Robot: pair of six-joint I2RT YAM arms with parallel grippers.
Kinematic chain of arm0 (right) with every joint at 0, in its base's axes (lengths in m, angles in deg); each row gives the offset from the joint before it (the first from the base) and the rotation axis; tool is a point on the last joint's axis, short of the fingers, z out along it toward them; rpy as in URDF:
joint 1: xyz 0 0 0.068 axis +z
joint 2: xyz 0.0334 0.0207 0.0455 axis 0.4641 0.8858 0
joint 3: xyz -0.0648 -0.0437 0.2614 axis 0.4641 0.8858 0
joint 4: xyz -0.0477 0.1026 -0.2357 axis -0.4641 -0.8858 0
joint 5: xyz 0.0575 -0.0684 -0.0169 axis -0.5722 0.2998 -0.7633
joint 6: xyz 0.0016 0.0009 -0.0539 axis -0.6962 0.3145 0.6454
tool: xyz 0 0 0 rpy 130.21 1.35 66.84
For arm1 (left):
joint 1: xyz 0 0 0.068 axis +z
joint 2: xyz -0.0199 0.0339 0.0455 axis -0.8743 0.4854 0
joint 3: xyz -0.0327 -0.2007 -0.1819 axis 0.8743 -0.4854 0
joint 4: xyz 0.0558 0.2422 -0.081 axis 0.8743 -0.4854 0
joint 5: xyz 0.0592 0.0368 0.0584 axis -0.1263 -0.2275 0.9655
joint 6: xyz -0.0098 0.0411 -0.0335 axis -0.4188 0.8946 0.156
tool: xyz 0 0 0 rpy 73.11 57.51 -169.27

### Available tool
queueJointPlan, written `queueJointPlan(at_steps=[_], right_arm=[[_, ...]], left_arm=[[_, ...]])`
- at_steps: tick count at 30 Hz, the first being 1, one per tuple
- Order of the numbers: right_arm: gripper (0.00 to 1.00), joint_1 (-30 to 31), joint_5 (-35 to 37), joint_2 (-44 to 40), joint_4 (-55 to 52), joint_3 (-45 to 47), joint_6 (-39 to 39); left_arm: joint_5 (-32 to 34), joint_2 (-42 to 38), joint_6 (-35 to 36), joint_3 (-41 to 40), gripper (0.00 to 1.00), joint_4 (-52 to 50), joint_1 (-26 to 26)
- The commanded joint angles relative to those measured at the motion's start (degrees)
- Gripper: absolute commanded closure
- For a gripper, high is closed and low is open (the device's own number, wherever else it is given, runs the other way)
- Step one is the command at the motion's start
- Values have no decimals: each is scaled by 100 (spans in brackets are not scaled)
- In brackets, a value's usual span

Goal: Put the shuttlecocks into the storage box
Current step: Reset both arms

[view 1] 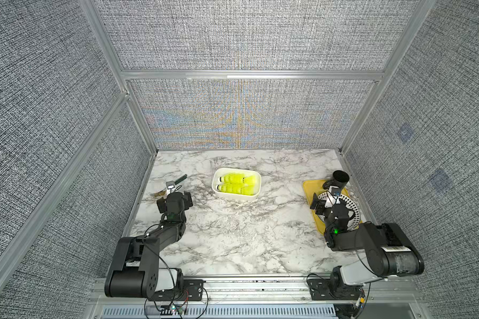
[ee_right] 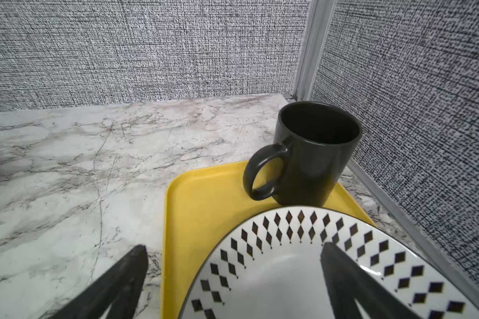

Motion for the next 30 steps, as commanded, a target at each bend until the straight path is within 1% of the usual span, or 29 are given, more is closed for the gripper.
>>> queueJointPlan(at_steps=[1,2,4,8,30], right_arm=[[1,8,-152,14,420,-8,70],[1,18,-143,25,420,-21,70],[1,17,-133,34,409,-30,70],[1,23,-114,38,385,-44,68],[1,75,-46,38,360,-61,101]], left_arm=[[-226,158,184,-63,1,947,7],[-269,124,221,41,1,660,9],[-299,233,220,139,1,630,14],[-661,556,392,642,1,58,7],[-746,506,417,575,1,126,23]])
